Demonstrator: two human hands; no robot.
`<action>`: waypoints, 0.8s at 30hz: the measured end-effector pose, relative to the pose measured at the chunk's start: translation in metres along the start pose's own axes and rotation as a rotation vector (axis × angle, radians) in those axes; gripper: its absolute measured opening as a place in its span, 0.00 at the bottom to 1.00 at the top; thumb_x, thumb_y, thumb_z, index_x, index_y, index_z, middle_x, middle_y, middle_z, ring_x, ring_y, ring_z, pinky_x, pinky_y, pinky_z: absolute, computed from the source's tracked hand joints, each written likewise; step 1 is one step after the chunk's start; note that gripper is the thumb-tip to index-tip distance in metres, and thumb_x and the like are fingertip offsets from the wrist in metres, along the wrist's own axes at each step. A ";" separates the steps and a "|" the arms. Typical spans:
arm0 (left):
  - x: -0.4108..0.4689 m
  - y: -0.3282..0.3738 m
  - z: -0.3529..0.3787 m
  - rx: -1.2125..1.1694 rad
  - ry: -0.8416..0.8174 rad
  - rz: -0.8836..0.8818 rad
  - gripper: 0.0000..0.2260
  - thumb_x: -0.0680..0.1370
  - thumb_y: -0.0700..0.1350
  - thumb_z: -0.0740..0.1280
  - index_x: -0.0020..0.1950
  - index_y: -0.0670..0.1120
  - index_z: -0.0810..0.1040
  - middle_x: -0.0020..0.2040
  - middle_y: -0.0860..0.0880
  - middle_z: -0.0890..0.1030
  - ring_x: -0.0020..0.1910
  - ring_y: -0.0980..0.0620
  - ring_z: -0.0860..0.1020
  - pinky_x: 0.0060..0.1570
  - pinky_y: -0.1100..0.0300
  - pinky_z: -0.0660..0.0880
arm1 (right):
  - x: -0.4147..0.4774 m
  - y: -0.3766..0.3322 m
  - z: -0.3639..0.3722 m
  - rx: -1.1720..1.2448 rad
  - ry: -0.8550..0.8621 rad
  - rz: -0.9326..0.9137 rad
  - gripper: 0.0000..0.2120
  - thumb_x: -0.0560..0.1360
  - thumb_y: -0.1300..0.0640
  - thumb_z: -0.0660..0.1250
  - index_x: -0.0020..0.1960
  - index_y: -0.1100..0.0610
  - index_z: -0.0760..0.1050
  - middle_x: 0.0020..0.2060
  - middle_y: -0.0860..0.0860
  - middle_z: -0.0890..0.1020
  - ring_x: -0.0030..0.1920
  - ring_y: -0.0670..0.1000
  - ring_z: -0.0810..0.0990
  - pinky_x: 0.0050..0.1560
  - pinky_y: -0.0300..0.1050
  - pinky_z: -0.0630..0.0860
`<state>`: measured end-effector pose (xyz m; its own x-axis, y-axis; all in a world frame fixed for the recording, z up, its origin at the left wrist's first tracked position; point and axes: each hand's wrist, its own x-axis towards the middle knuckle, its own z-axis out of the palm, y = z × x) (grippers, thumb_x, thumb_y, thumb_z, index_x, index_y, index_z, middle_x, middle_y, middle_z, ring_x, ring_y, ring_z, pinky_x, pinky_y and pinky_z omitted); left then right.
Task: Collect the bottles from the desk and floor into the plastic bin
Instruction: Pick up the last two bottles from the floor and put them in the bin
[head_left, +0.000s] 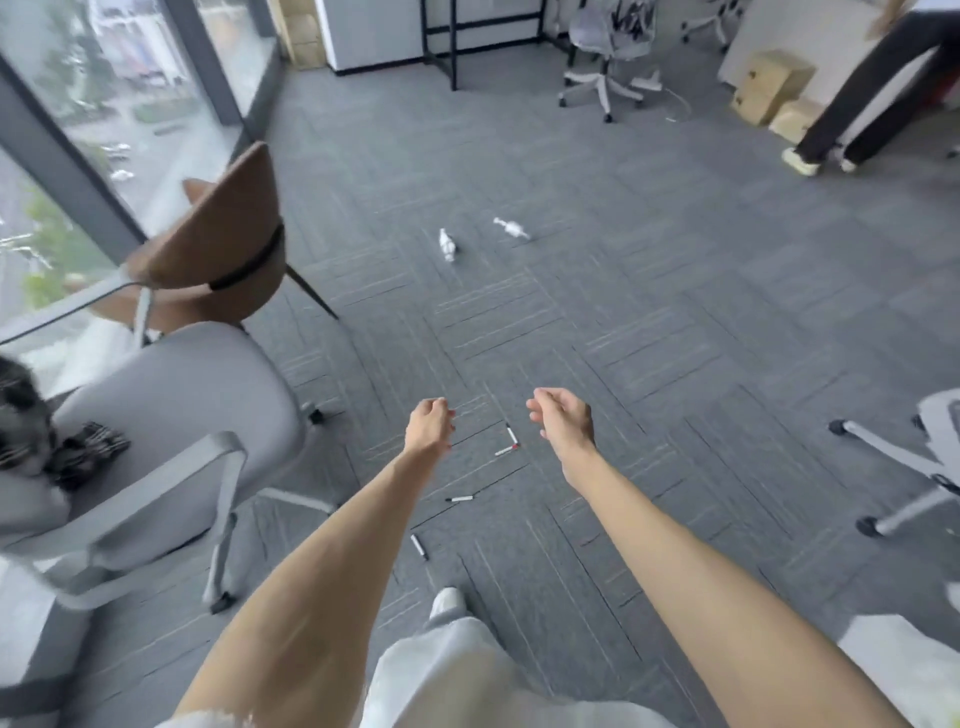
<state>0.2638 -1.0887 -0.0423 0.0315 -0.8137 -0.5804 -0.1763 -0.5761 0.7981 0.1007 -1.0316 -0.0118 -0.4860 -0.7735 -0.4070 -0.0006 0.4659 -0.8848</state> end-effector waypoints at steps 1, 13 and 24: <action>0.021 0.012 0.009 0.012 -0.014 -0.007 0.09 0.79 0.44 0.56 0.41 0.47 0.72 0.43 0.47 0.76 0.40 0.48 0.73 0.41 0.56 0.70 | 0.018 -0.007 -0.004 -0.002 0.026 0.010 0.05 0.79 0.55 0.64 0.50 0.54 0.78 0.44 0.50 0.84 0.45 0.49 0.81 0.49 0.44 0.75; 0.215 0.192 0.171 0.099 -0.157 0.036 0.12 0.80 0.46 0.56 0.59 0.43 0.75 0.50 0.48 0.78 0.44 0.48 0.76 0.42 0.55 0.74 | 0.273 -0.096 -0.063 0.050 0.161 0.061 0.04 0.79 0.54 0.64 0.46 0.50 0.77 0.49 0.52 0.85 0.46 0.49 0.82 0.49 0.45 0.75; 0.380 0.340 0.268 0.082 -0.001 -0.031 0.09 0.81 0.46 0.56 0.56 0.45 0.73 0.53 0.48 0.77 0.52 0.48 0.76 0.58 0.47 0.76 | 0.539 -0.214 -0.062 -0.044 -0.055 0.064 0.07 0.79 0.53 0.64 0.43 0.48 0.75 0.44 0.49 0.84 0.45 0.49 0.82 0.49 0.46 0.75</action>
<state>-0.0478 -1.5730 -0.0347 0.0378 -0.7954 -0.6049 -0.2553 -0.5929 0.7637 -0.2150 -1.5217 -0.0273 -0.4372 -0.7635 -0.4754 -0.0097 0.5325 -0.8464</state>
